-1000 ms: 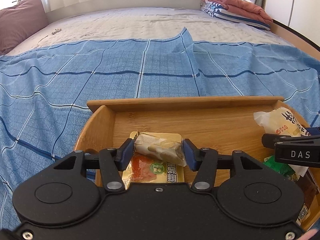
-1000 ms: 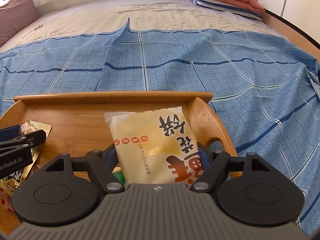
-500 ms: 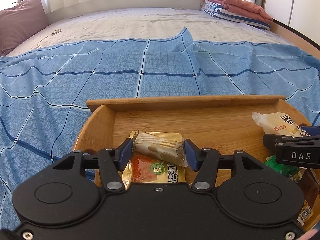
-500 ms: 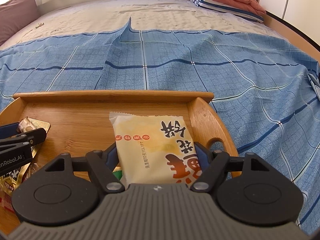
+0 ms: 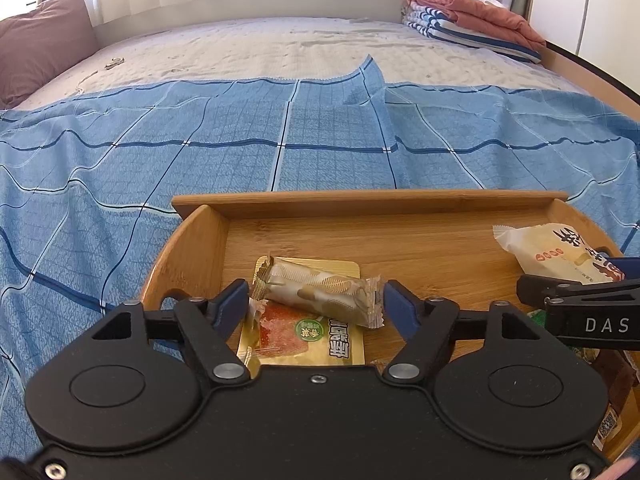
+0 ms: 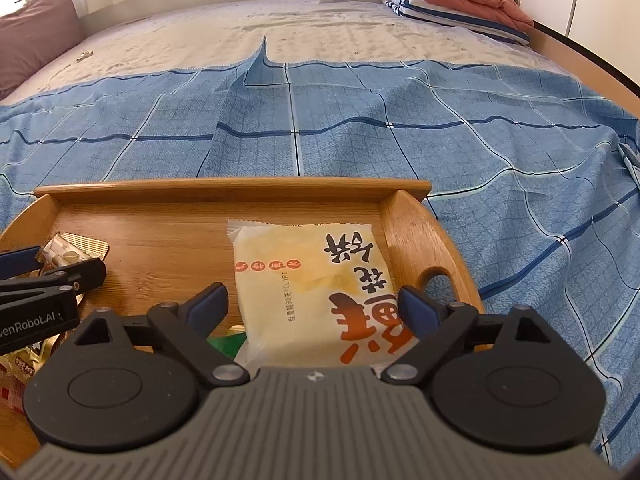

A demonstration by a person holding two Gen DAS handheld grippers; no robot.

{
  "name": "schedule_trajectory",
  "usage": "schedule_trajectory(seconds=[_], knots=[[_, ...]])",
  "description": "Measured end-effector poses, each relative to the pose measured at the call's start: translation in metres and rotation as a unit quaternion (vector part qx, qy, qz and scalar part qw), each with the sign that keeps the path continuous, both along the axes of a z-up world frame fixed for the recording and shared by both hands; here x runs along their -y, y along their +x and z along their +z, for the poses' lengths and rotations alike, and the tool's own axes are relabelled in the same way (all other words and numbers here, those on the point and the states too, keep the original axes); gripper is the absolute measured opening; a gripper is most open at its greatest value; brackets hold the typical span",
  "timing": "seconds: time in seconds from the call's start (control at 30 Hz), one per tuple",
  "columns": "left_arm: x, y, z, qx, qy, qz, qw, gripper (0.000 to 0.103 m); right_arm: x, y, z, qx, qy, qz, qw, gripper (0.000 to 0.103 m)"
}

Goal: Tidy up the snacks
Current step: 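Open both grippers to release the biscuit packet and peanut-cake bag onto the tray, then move both tools back toward the remaining snacks on the sheet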

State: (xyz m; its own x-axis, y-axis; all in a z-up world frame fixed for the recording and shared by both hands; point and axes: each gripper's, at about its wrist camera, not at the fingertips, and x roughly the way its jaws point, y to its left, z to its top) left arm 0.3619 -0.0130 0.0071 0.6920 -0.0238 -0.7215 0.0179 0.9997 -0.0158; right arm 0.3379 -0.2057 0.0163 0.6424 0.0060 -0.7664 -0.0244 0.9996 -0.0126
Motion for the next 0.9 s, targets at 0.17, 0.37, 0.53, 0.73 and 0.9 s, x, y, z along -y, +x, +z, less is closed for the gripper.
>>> schedule_trajectory(seconds=[0.17, 0.37, 0.53, 0.73, 0.9], knots=[[-0.002, -0.012, 0.009, 0.008, -0.008, 0.005, 0.9999, 0.081, -0.005, -0.011, 0.010, 0.012, -0.010, 0.009, 1.000, 0.103], [-0.010, -0.037, 0.025, 0.019, -0.019, 0.006, 0.9996, 0.090, -0.010, -0.032, 0.028, 0.027, -0.012, 0.019, 0.999, 0.103], [-0.015, -0.063, 0.042, 0.030, -0.021, -0.004, 0.9993, 0.095, -0.012, -0.059, 0.043, 0.041, -0.006, 0.025, 0.999, 0.103], [-0.021, -0.112, 0.061, 0.049, -0.023, -0.027, 0.9982, 0.098, -0.013, -0.099, 0.057, 0.056, 0.002, 0.034, 0.998, 0.103], [-0.025, -0.152, 0.070, 0.059, -0.024, -0.044, 0.9970, 0.099, -0.015, -0.133, 0.064, 0.067, 0.000, 0.047, 0.997, 0.103]])
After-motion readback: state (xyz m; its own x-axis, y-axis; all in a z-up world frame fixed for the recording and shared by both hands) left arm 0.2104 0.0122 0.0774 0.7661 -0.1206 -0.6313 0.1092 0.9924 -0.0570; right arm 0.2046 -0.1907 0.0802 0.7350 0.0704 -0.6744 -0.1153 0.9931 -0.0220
